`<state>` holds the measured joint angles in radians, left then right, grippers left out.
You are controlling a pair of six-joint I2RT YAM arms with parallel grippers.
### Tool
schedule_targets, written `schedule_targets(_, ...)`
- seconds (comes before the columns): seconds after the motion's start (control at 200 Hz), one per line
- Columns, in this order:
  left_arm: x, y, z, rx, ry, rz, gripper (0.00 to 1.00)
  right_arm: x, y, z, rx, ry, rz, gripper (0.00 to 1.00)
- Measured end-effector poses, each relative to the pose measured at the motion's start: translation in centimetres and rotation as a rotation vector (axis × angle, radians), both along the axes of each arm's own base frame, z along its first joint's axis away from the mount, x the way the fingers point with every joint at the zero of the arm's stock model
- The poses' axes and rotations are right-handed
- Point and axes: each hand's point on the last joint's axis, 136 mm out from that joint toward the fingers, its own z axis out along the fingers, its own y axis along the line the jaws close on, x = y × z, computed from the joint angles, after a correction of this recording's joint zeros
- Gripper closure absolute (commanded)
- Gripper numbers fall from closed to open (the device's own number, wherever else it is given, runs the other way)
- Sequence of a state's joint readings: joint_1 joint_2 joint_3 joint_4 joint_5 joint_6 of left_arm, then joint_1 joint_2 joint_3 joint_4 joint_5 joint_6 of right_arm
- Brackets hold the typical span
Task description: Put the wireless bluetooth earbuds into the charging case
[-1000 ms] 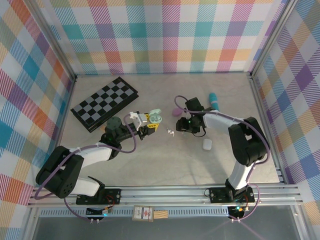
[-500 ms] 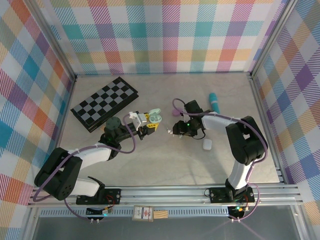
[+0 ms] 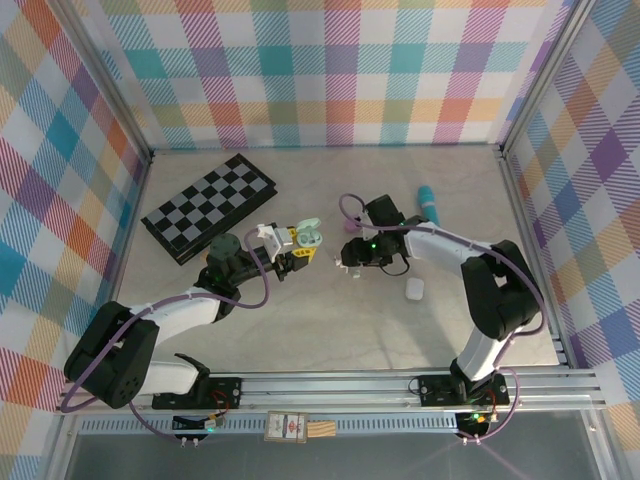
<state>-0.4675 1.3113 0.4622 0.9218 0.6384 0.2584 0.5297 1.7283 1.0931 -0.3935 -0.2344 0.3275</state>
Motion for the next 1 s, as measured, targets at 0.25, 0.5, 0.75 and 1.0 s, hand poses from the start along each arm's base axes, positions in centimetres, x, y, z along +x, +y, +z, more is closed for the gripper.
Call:
schedule_targets(0.25,-0.1,0.0,0.1,0.001,0.001,0.000,0.66,1.6,1.2,-2.5,-0.033,0.004,0.096,0.47)
schedule_targets(0.5,-0.5,0.3,0.8,0.002,-0.018,0.000,0.66,1.0,1.0,-3.8,-0.026,0.031,0.104,0.49)
schedule_targets(0.75,-0.6,0.3,0.5,0.015,-0.012,0.000,0.66,-1.5,0.1,-3.8,-0.015,0.054,0.098,0.50)
schedule_targets(1.0,-0.5,0.3,0.5,0.015,-0.012,0.000,0.66,-2.5,-0.7,-3.5,-0.074,0.051,0.085,0.45)
